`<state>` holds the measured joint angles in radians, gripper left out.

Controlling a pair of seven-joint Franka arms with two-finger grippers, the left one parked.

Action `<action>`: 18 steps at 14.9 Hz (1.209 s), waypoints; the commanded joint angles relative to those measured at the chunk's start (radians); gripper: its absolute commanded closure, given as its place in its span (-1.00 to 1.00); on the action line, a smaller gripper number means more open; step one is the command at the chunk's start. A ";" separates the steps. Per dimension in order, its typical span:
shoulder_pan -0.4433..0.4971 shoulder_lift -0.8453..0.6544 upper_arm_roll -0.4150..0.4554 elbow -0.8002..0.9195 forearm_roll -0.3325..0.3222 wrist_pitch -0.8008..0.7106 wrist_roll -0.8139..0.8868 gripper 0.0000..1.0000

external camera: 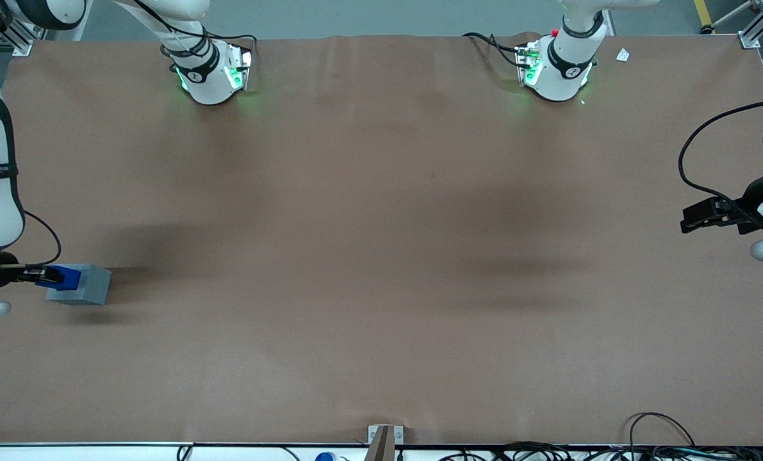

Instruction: Insert blue part into gray base with right arm

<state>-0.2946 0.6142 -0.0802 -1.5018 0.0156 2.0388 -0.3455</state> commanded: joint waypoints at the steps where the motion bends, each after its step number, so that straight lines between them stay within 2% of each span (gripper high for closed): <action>1: -0.011 0.030 0.013 -0.006 -0.011 0.040 0.003 0.55; 10: -0.009 0.041 0.013 -0.006 -0.003 0.041 0.005 0.54; 13: -0.009 0.044 0.013 -0.005 -0.002 0.041 0.006 0.34; 15: -0.009 0.044 0.013 -0.005 -0.002 0.041 0.006 0.13; 18: -0.009 0.044 0.013 -0.005 -0.002 0.040 0.005 0.14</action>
<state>-0.2945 0.6232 -0.0768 -1.5016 0.0164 2.0651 -0.3453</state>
